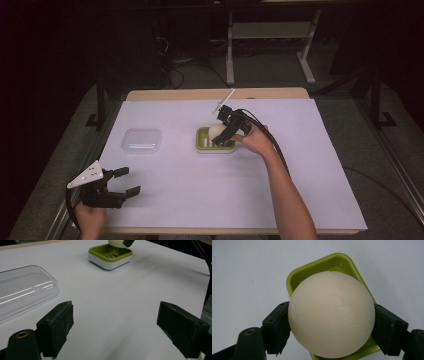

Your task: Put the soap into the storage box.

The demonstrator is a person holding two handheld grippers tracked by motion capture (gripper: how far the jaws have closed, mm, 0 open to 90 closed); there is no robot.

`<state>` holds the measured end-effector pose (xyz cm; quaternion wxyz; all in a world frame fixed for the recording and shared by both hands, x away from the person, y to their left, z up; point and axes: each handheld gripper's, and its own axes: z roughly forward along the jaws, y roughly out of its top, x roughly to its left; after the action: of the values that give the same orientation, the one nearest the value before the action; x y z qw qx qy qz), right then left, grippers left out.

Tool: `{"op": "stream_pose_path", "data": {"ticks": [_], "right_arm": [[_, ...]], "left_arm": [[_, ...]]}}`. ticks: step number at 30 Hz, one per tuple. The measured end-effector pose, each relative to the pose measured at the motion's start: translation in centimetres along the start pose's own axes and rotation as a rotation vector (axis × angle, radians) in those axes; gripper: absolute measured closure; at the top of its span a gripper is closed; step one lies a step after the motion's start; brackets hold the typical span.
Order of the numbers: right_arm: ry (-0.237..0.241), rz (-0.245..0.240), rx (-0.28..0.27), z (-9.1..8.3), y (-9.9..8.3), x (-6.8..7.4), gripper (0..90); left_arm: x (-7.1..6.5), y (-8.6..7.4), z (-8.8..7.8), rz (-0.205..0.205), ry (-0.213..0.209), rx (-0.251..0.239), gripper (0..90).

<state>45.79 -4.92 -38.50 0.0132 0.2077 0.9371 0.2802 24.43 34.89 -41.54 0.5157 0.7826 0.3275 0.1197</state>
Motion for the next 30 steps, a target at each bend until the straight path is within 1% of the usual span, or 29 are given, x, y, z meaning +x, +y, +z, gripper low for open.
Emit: {"op": "stream_pose_path", "data": {"ticks": [5, 11, 23, 30], "right_arm": [[-0.003, 0.010, 0.005, 0.3, 0.0, -0.1, 23.2], [-0.007, 0.011, 0.013, 0.5, 0.0, -0.2, 23.2], [-0.004, 0.024, 0.019, 0.9, -0.1, -0.2, 23.2], [-0.001, 0.019, 0.026, 1.1, -0.1, -0.3, 23.2]], "left_arm": [[0.0, 0.0, 0.0, -0.002, 0.001, 0.001, 13.2], [0.0, 0.0, 0.0, 0.001, 0.000, 0.001, 13.2], [0.0, 0.0, 0.0, 0.000, 0.001, 0.001, 13.2], [0.0, 0.0, 0.0, 0.001, 0.001, 0.003, 13.2]]}}
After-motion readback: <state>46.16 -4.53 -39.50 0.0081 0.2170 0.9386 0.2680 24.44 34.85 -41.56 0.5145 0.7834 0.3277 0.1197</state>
